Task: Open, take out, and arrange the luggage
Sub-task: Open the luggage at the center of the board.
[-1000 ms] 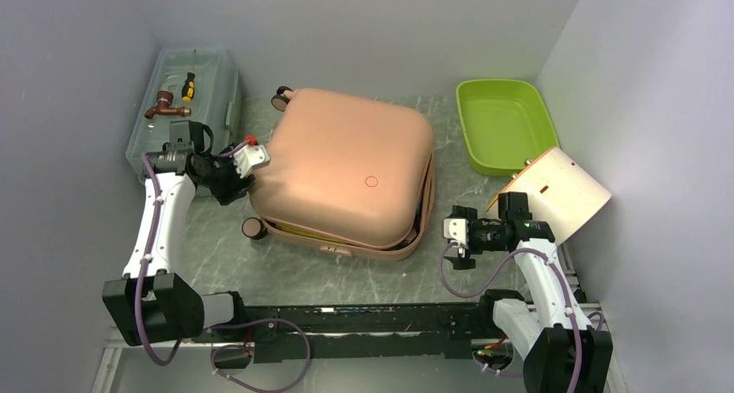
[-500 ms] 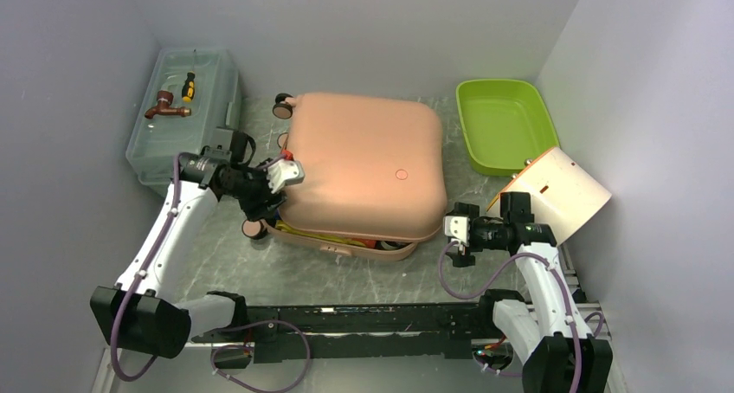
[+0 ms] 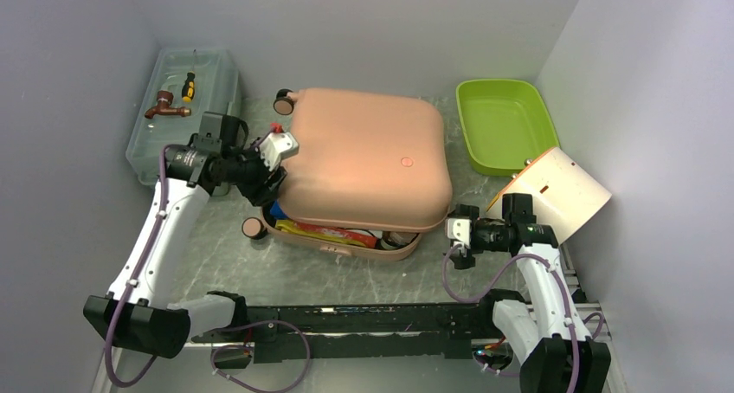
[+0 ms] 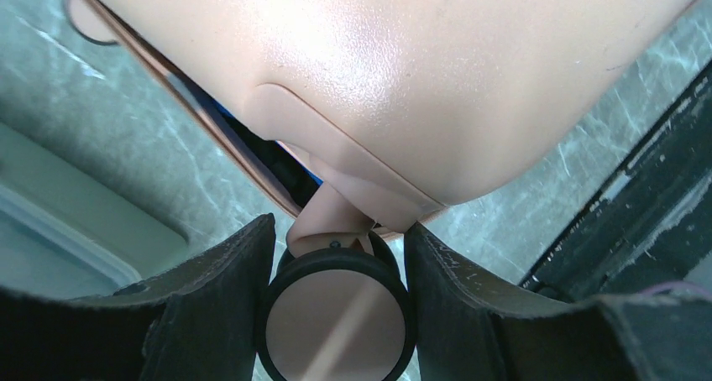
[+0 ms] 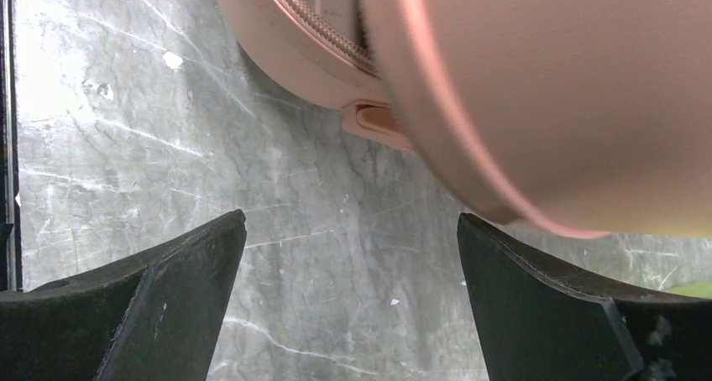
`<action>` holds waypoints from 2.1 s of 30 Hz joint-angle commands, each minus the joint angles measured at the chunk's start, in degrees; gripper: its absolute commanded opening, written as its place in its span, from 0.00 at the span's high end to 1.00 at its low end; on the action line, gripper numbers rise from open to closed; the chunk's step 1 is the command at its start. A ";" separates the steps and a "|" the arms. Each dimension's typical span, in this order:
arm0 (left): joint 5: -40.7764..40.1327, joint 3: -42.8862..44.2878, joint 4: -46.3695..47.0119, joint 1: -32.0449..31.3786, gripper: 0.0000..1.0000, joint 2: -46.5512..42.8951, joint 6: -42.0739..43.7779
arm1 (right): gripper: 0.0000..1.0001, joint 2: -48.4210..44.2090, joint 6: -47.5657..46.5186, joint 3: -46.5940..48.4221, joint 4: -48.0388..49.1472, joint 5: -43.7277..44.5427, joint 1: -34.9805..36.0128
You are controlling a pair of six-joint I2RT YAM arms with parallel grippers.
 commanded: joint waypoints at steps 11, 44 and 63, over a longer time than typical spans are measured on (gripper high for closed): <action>-14.36 14.09 32.52 -1.20 1.00 5.81 -7.65 | 0.00 -2.93 -19.89 4.85 -16.56 -12.53 -0.17; -22.92 29.78 38.82 -1.20 1.00 25.42 -6.45 | 0.01 12.41 69.88 27.38 69.93 9.68 0.66; -25.75 33.12 37.23 -1.20 0.83 28.28 -11.02 | 1.00 34.41 68.20 47.81 63.70 2.54 5.19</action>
